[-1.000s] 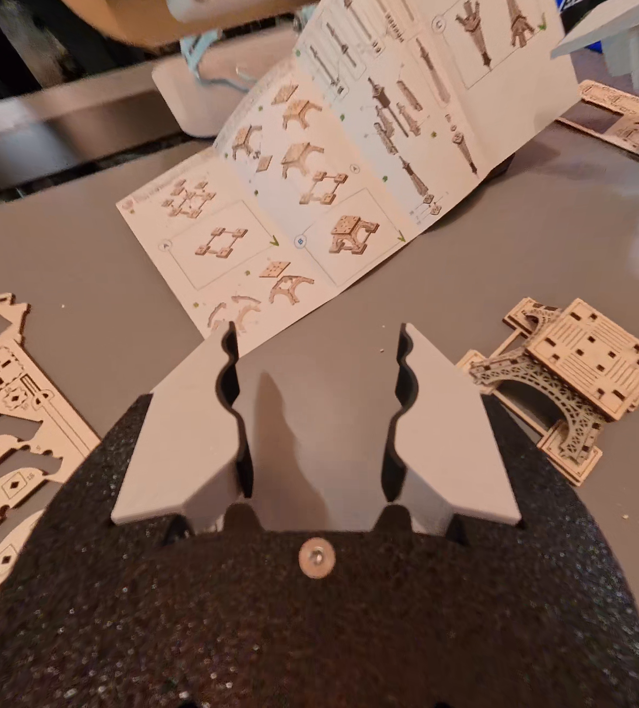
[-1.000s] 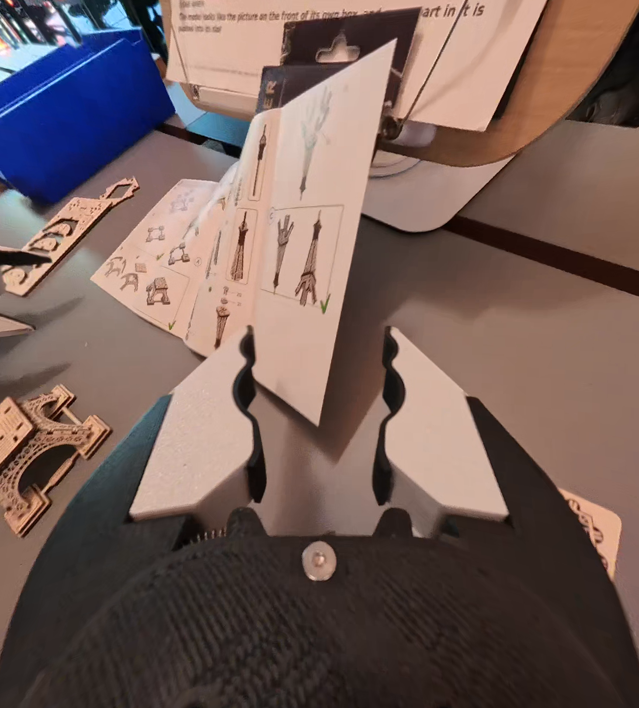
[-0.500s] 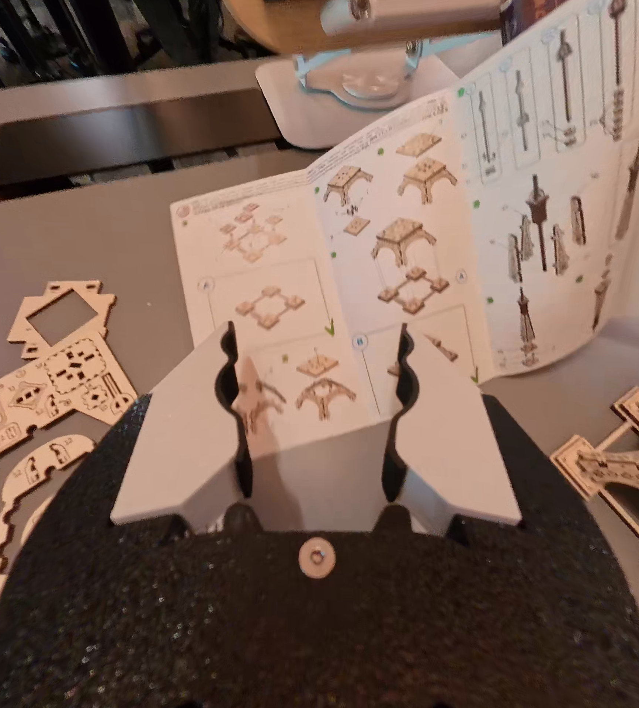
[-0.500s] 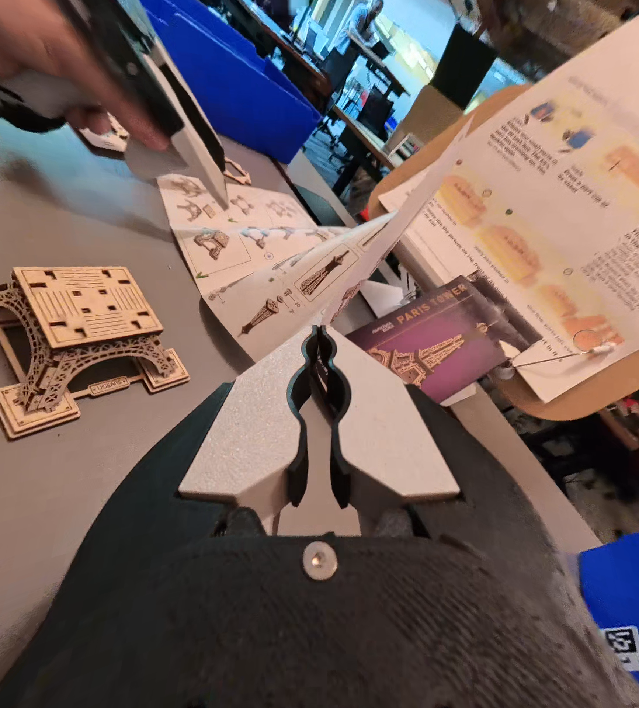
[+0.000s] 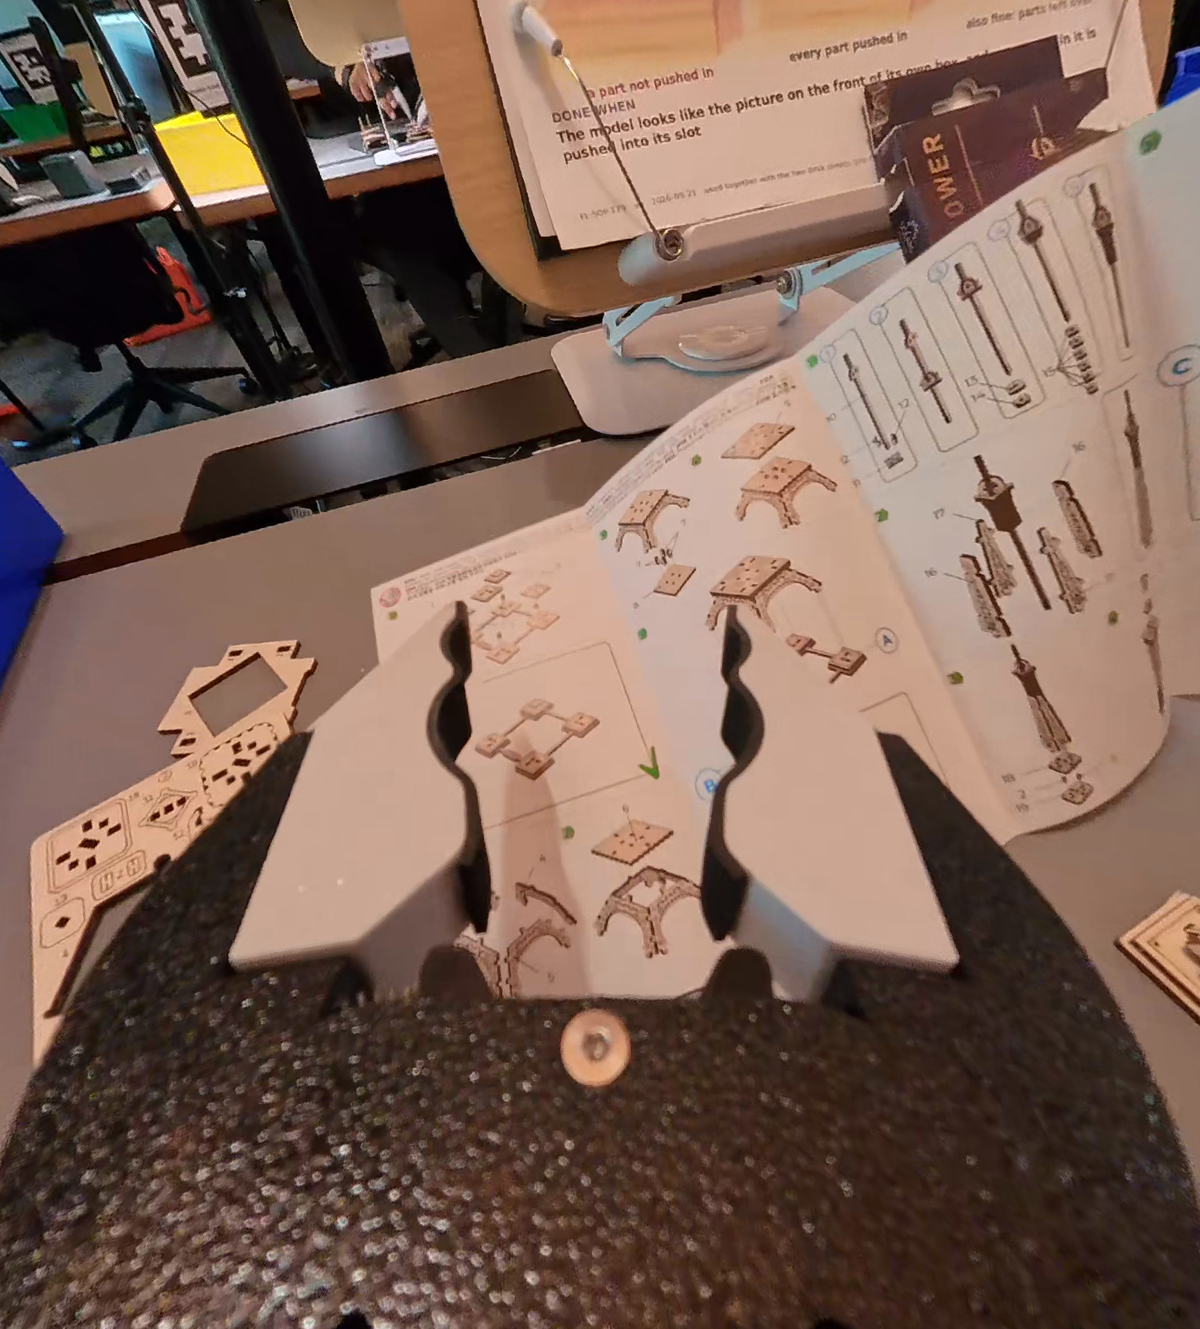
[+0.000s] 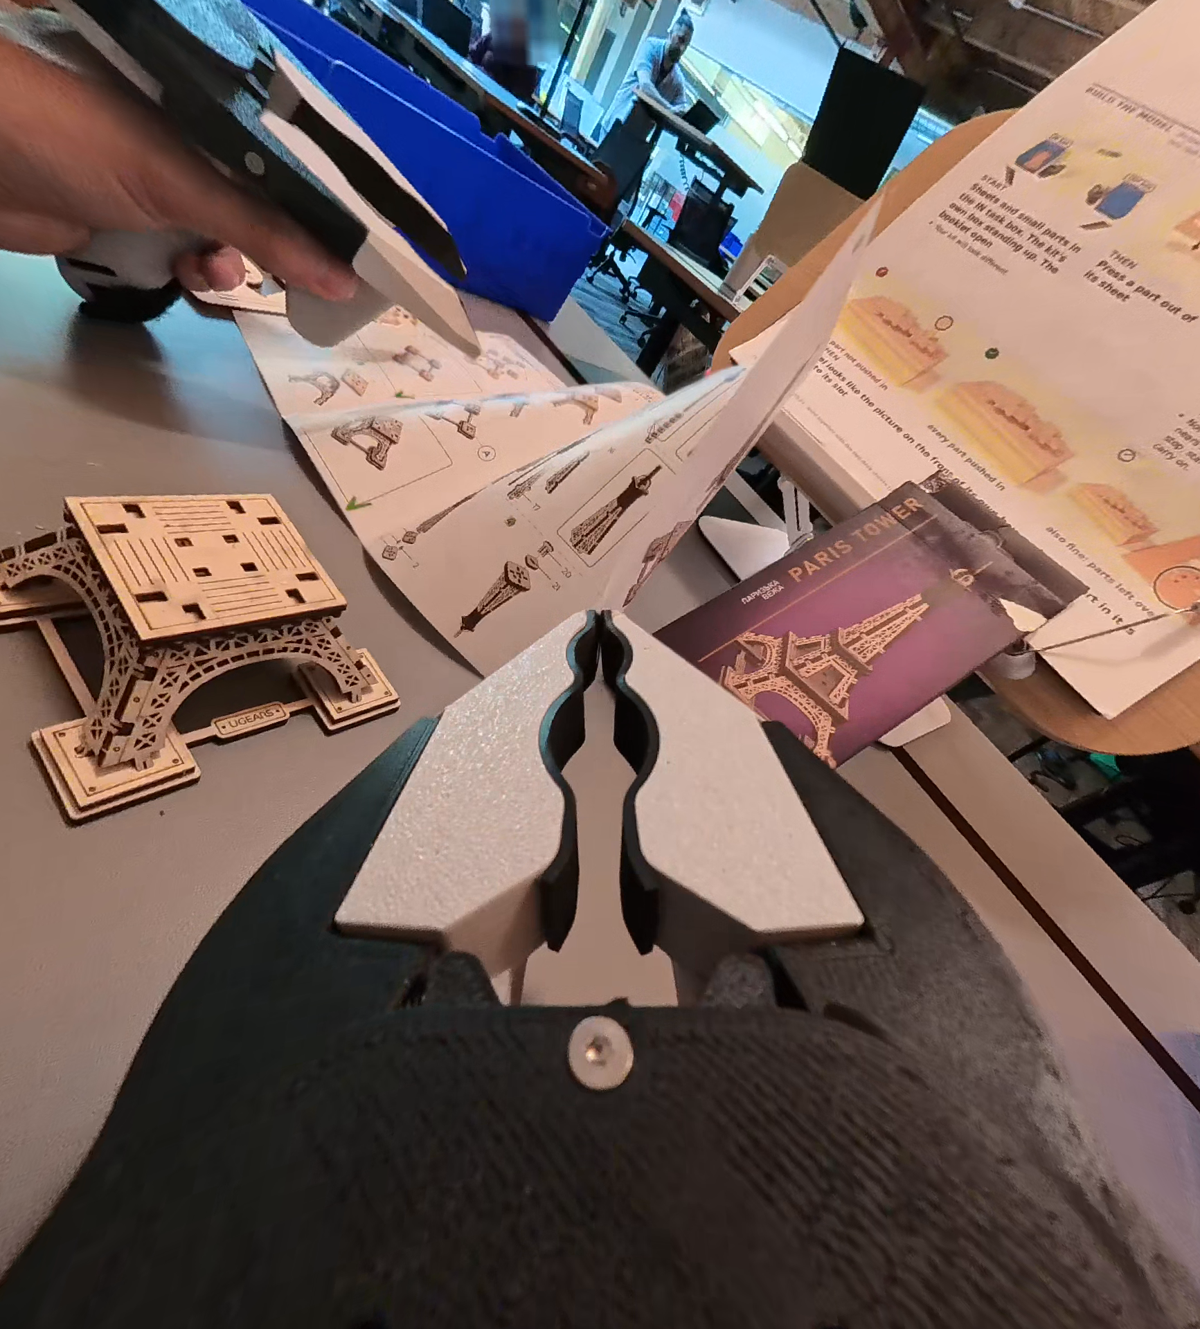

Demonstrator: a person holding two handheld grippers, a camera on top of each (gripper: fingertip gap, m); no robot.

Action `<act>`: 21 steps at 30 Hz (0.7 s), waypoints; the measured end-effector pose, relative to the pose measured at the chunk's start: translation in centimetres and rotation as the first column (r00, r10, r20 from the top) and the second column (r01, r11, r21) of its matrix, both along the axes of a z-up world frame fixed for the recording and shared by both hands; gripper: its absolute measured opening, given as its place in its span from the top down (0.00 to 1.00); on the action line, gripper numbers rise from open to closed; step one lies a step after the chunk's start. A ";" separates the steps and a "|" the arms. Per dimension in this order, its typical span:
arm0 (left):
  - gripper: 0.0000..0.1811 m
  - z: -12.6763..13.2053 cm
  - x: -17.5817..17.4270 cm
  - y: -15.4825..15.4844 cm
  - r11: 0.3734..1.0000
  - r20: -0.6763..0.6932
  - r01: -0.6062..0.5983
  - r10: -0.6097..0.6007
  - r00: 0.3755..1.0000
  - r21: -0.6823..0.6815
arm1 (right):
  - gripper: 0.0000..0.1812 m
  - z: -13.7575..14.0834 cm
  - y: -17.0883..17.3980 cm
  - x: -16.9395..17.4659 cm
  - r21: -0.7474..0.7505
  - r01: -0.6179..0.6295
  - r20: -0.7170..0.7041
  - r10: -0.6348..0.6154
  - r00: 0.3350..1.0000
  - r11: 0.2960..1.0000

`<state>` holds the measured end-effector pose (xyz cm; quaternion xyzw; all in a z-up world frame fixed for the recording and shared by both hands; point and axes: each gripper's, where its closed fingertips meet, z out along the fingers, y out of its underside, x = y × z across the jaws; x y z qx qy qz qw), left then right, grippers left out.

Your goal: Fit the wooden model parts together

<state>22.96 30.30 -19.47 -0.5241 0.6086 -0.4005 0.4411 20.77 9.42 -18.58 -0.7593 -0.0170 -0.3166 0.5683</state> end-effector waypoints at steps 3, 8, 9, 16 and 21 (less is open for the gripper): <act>0.62 -0.1 -0.1 0.1 1.000 -0.006 0.003 -0.003 1.000 -0.017 | 1.00 -0.1 0.1 0.2 -0.008 0.010 0.001 -0.010 1.000 1.000; 0.63 -0.1 -0.3 0.1 1.000 -0.011 0.002 -0.002 1.000 -0.015 | 1.00 -0.5 0.3 0.4 -0.032 0.016 0.000 -0.016 1.000 0.999; 0.63 -0.2 -0.3 0.1 1.000 -0.012 0.004 -0.004 1.000 -0.014 | 1.00 -0.5 0.3 0.4 -0.037 0.014 -0.002 -0.014 1.000 0.999; 0.62 -0.3 -0.6 0.1 1.000 -0.017 0.005 -0.006 1.000 -0.011 | 1.00 -0.8 0.5 0.5 -0.053 0.015 -0.001 -0.015 1.000 0.998; 0.62 -0.2 -0.7 0.1 1.000 -0.015 0.002 -0.002 1.000 -0.006 | 1.00 -0.9 0.5 0.6 -0.062 0.021 0.001 -0.021 1.000 0.998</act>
